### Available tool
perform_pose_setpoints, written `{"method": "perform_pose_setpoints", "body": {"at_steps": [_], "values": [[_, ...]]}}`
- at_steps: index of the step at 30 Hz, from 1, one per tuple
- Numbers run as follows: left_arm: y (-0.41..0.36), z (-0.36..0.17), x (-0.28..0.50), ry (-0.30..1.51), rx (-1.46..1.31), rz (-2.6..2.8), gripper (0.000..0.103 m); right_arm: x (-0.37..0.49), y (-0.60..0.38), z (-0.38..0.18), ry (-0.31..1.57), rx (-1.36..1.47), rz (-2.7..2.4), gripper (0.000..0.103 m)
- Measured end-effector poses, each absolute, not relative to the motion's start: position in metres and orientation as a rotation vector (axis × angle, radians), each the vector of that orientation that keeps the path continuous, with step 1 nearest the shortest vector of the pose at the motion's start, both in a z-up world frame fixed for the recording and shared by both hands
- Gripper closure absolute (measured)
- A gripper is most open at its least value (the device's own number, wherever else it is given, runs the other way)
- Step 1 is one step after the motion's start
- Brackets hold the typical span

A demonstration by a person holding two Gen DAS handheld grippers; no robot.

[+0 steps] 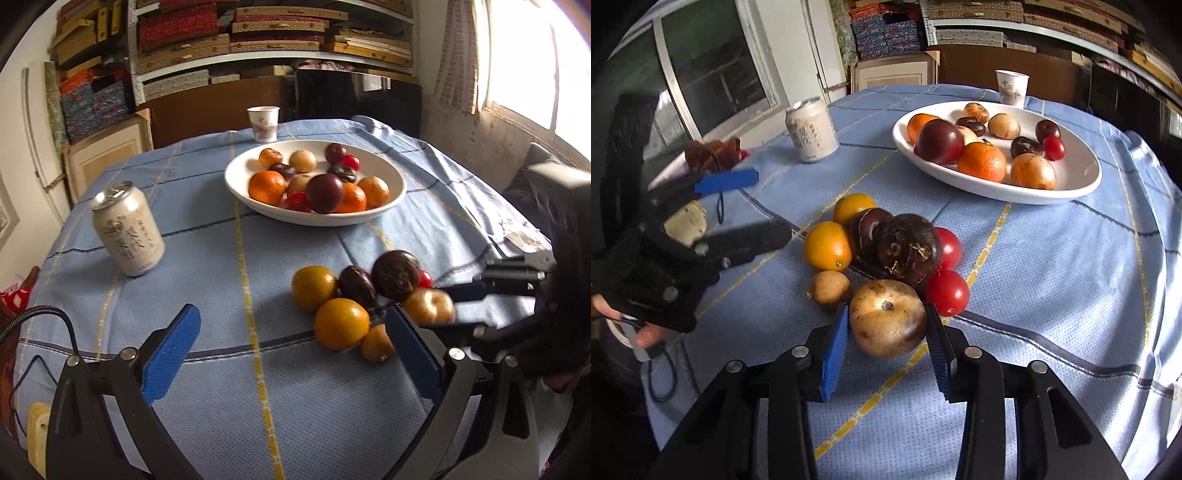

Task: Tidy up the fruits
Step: 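Grasp a large tan round fruit with the right tool, then grasp a small brown fuzzy fruit with the left tool while the right tool holds the tan fruit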

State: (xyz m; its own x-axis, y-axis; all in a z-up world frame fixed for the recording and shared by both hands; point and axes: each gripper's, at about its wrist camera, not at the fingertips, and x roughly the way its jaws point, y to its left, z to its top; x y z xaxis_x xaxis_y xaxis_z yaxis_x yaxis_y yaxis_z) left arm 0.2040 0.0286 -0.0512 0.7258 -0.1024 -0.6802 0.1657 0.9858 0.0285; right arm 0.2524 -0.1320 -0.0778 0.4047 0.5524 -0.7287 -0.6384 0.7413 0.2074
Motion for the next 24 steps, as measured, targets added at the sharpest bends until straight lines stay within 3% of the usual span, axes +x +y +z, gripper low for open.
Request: {"method": "perform_pose_setpoints", "body": {"at_steps": [2,6,8,21,24], "values": [[0.025,-0.053,0.204,0.757,0.075,-0.205,0.006,0.254,-0.144,-0.07,0.844,-0.07,0.735,0.062],[0.01,-0.063,0.206,0.81,0.095,-0.311,0.041,0.26,-0.166,-0.061,0.816,0.009,0.693,0.062],[0.002,-0.07,0.208,0.843,0.123,-0.334,0.053,0.26,-0.172,-0.061,0.814,0.022,0.683,0.061],[-0.025,-0.066,0.187,0.797,0.217,-0.428,0.057,0.254,-0.166,-0.062,0.816,0.012,0.718,0.062],[-0.024,-0.072,0.192,0.84,0.211,-0.416,0.062,0.254,-0.166,-0.062,0.814,0.012,0.719,0.062]]}}
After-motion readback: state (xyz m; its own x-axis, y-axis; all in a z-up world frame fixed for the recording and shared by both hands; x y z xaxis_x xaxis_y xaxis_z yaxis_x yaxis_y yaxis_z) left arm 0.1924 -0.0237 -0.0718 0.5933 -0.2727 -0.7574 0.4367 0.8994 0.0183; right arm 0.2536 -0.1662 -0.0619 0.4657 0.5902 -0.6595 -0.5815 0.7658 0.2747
